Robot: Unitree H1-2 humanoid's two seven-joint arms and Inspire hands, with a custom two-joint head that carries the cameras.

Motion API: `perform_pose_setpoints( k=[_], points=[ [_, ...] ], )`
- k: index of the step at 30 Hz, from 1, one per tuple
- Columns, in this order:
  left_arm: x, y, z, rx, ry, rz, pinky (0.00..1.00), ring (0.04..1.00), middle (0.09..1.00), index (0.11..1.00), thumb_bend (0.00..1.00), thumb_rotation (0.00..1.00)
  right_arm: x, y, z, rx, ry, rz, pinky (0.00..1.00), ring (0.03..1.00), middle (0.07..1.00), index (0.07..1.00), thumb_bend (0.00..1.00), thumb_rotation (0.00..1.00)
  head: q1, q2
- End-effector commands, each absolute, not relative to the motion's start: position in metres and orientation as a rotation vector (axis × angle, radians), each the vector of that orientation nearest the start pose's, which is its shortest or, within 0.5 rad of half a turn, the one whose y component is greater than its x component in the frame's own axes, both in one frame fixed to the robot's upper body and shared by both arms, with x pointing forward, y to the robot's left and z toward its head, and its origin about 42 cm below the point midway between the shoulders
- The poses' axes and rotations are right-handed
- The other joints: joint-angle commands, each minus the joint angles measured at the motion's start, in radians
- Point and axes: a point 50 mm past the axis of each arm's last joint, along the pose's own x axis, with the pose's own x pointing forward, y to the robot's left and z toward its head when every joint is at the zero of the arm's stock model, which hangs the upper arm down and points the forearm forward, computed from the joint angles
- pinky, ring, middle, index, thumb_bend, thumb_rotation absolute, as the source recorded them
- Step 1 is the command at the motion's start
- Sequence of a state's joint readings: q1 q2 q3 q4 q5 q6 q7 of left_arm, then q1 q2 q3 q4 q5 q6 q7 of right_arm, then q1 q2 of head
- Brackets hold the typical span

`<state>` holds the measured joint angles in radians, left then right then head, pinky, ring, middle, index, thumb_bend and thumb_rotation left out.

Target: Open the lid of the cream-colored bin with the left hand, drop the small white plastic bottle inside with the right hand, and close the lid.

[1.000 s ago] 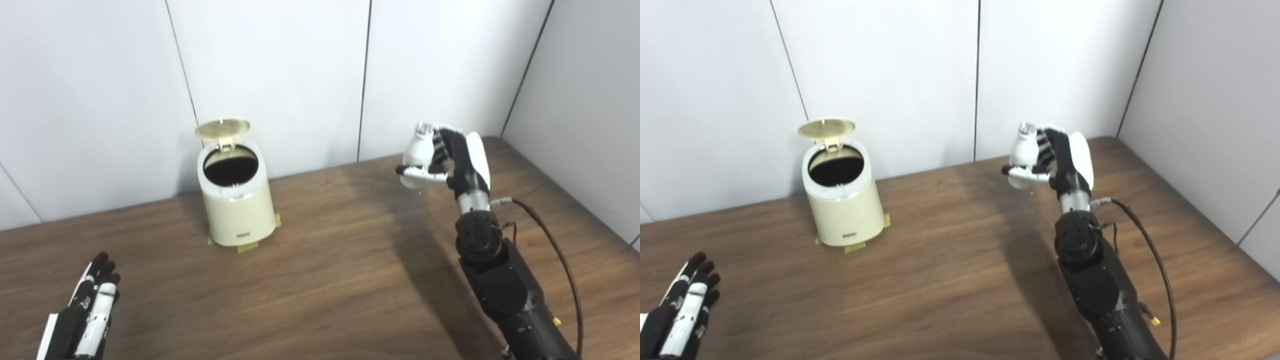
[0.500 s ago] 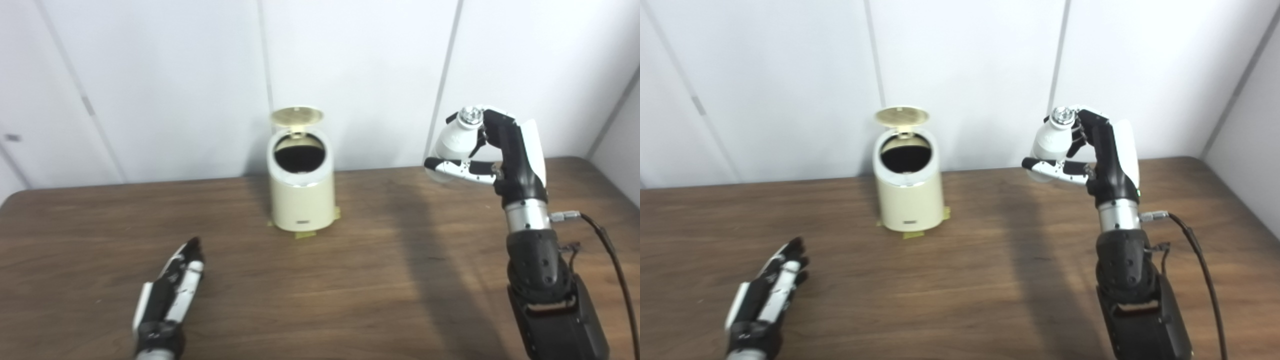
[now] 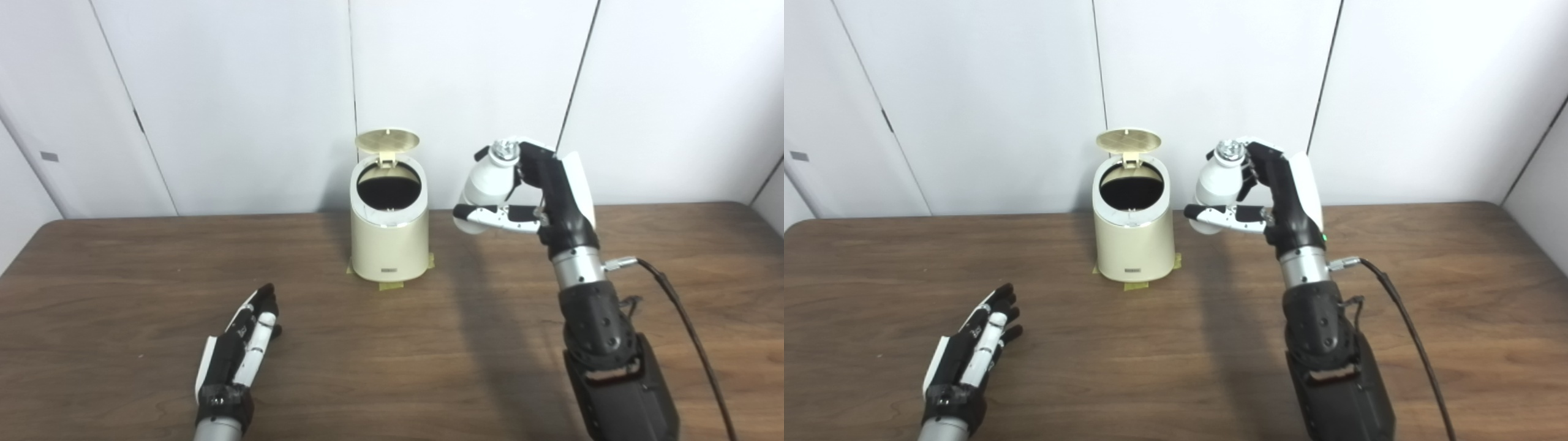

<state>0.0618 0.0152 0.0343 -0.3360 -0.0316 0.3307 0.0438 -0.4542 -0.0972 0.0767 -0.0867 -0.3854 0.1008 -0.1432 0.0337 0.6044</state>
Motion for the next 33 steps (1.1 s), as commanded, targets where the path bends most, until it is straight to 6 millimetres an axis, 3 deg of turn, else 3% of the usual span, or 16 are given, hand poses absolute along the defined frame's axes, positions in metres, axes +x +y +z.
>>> perform_pose_setpoints(
  k=[1,19,33],
  points=[
    [0.258,0.223,0.153,-0.019,0.02,0.089,0.89,0.911,0.917,0.909,0.52,0.66,0.404,-0.175,0.299,-0.421,-0.636,-0.107,0.29,0.358,0.462,0.553,0.51,0.0,0.004,-0.004],
    [0.259,0.221,0.15,-0.044,0.017,0.1,0.88,0.905,0.91,0.921,0.5,0.64,0.456,-0.119,0.303,-0.378,-0.588,-0.121,0.29,0.361,0.477,0.54,0.51,0.0,0.01,-0.02],
    [0.261,0.221,0.148,-0.053,0.014,0.102,0.88,0.912,0.923,0.928,0.47,0.61,0.468,-0.086,0.292,-0.351,-0.567,-0.074,0.3,0.37,0.49,0.53,0.51,0.0,0.005,-0.028]
  ],
)
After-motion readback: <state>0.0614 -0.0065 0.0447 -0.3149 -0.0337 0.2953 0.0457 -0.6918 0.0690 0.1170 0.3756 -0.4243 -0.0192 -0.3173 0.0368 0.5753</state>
